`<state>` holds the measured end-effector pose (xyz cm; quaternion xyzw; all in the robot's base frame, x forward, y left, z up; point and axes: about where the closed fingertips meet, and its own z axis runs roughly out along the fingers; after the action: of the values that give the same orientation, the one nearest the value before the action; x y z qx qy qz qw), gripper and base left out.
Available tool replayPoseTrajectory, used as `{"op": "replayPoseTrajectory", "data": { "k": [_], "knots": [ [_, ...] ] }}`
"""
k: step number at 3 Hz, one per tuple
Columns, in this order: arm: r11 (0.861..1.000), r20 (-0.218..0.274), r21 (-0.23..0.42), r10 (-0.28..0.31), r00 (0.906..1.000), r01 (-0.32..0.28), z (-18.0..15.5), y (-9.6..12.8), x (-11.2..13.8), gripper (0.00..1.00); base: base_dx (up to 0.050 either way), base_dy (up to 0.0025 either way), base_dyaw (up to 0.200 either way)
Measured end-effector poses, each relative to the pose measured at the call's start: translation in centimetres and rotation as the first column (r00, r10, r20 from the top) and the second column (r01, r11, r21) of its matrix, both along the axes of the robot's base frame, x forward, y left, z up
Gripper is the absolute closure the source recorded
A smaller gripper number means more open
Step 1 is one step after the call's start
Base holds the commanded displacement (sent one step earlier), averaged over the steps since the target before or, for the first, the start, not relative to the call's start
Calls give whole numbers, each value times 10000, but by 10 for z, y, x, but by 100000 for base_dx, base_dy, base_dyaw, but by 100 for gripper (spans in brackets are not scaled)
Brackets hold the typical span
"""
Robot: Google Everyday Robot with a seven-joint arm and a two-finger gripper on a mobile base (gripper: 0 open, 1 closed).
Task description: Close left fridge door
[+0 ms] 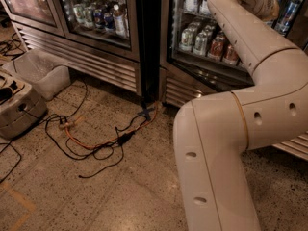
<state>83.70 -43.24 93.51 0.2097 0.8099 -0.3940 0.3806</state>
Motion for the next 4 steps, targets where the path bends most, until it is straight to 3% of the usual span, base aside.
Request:
{"op": "replayPoseTrajectory", "data": {
  "k": [1, 2, 4],
  "knots": [
    [9998, -37, 150, -116, 9999, 116, -9, -8, -3, 100, 0, 0, 0],
    [9973, 252, 710, -181, 9995, 163, -19, -18, -1, 100, 0, 0, 0],
    [9922, 341, 1247, -3, 9994, -40, -28, -20, -2, 100, 0, 0, 0]
  ]
}}
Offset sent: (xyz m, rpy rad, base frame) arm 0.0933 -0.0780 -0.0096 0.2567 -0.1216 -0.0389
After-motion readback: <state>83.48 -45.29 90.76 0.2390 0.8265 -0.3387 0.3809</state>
